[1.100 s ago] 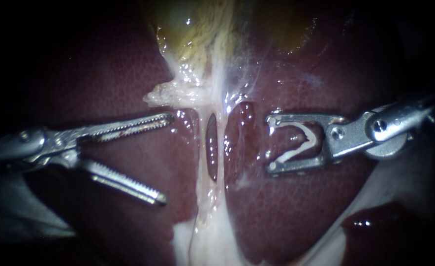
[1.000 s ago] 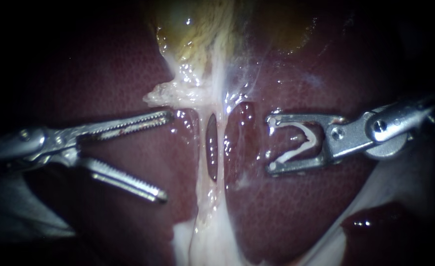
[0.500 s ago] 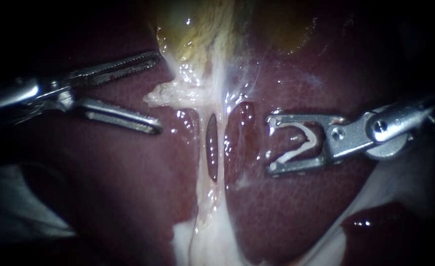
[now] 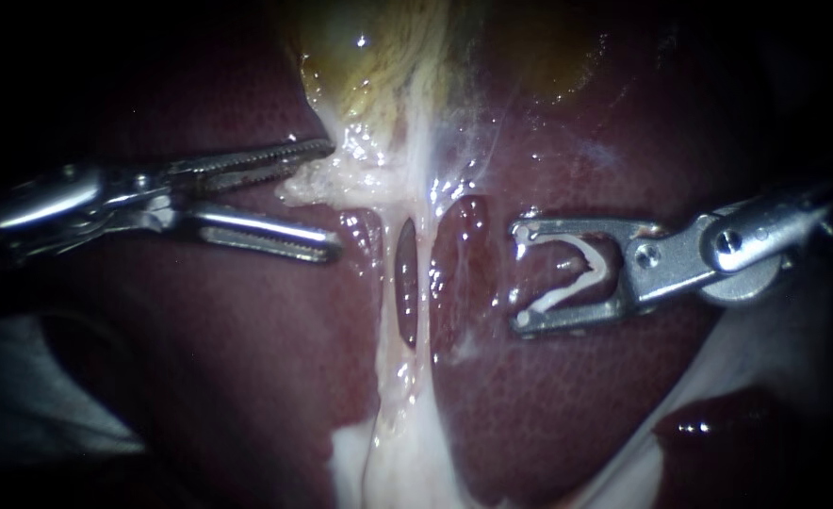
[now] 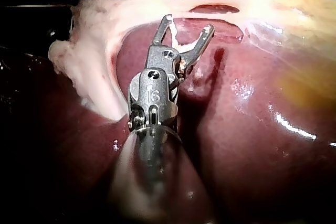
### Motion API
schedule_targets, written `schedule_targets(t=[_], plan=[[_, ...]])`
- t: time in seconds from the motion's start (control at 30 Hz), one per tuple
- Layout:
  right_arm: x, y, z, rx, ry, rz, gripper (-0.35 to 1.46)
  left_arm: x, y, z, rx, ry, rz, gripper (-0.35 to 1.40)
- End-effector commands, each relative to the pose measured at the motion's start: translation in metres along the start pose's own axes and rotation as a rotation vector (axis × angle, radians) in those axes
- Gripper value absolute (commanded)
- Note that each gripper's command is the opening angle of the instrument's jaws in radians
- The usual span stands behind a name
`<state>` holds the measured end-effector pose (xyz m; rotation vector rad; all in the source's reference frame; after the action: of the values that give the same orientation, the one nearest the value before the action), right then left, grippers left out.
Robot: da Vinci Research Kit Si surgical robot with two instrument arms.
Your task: Grabbing gallbladder
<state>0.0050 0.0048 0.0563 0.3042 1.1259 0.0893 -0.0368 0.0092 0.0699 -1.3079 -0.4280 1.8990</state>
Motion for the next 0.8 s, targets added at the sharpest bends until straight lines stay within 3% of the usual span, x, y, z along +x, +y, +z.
schedule_targets(t=[0.03,0.3,0.6,0.8], plan=[[0.0000,0.0000,0.0000,0.000,0.000,0.000,0.50,0.0002,0.0002,-0.0002,0.001,-0.001,-0.014,0.32],[0.0000,0.0000,0.0000,0.000,0.000,0.000,0.50,0.0003,0.0002,-0.0009,-0.001,-0.007,-0.080,-0.35],[0.0000,0.0000,0.0000,0.000,0.000,0.000,0.50,0.0009,0.0008,-0.0019,0.006,-0.008,-0.131,-0.35],[0.0000,0.0001,0.0000,-0.001,0.000,0.000,0.50,0.0041,0.0025,-0.0039,-0.010,-0.017,-0.162,-0.35]])
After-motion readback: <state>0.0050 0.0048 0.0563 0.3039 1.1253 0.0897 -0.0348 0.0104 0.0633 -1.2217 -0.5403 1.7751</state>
